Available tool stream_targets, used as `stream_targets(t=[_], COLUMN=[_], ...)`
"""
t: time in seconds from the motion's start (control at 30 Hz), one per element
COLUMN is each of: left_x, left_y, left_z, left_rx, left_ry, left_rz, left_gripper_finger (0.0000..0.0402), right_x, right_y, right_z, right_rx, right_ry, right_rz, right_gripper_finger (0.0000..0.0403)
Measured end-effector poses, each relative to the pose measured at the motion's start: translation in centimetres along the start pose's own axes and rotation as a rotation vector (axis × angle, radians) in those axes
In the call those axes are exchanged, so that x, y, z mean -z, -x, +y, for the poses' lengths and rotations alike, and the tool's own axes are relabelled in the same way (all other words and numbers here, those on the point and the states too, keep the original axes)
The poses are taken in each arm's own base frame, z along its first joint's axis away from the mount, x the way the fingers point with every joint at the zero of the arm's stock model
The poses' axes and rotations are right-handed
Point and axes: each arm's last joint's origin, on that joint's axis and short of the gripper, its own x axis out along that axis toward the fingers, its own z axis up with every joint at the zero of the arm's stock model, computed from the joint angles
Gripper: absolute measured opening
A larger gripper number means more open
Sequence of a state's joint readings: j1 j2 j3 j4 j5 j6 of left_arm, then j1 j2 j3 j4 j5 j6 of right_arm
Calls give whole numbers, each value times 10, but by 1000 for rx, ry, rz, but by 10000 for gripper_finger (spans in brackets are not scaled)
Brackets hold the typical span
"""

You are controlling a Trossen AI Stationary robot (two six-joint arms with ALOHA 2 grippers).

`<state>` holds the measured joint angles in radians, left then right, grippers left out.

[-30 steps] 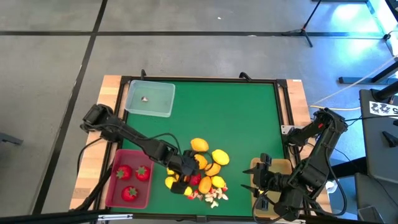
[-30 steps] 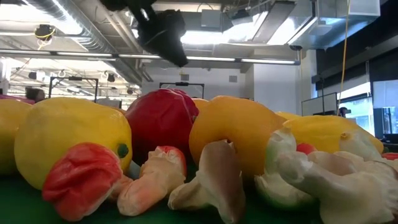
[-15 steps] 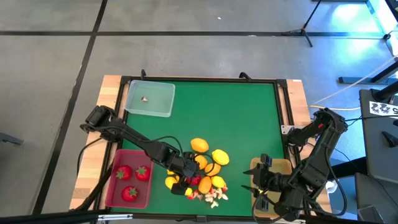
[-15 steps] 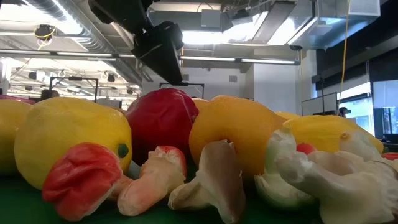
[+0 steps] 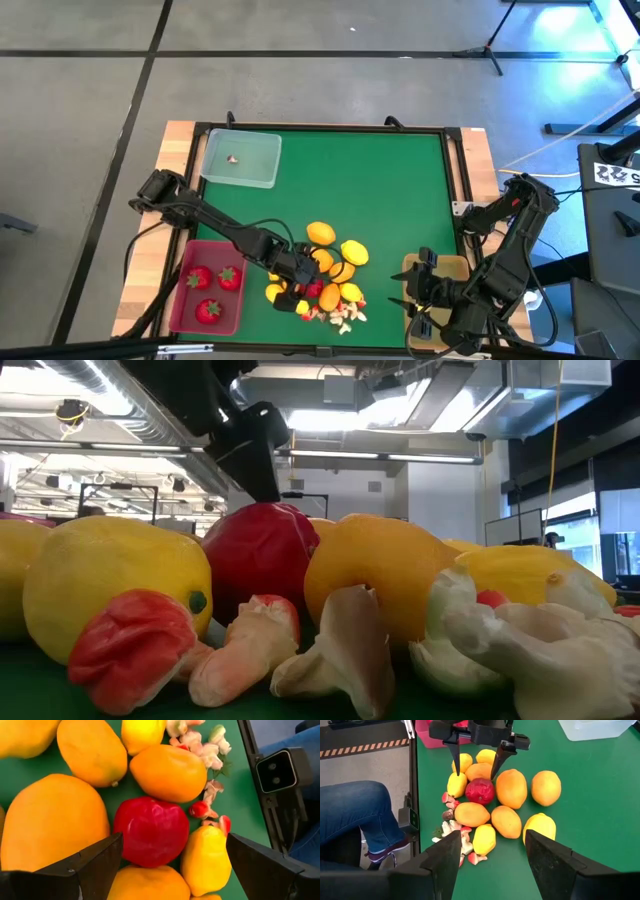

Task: Sort produce into baskets
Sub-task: Put the red tomato into the red bin

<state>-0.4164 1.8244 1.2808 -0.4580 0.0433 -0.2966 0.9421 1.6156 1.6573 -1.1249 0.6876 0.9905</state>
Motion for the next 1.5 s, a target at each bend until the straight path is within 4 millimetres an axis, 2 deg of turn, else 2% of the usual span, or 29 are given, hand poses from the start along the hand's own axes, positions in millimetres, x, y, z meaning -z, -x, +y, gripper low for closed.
stream_targets(t=[0.33, 0.77, 0.9, 1.3, 1.5], left_x=[1, 10, 8, -1, -2], left_y=[-3, -42, -51, -52, -51], left_z=[2, 7, 9, 22, 25], left_rx=[-41, -66, -63, -70, -75], left_ry=[-48, -89, -85, -38, -27], left_rz=[-2, 64, 32, -31, -31], left_gripper_finger=[349, 349, 349, 348, 310], right_x=[0, 0, 0, 0, 0], right_y=[0, 0, 0, 0, 0], right_z=[0, 0, 0, 0, 0], right_rx=[0, -1, -1, 0, 0], right_ry=[0, -2, -2, -4, -3], right_rz=[0, -1, 0, -1, 0], right_gripper_finger=[221, 221, 221, 221, 221])
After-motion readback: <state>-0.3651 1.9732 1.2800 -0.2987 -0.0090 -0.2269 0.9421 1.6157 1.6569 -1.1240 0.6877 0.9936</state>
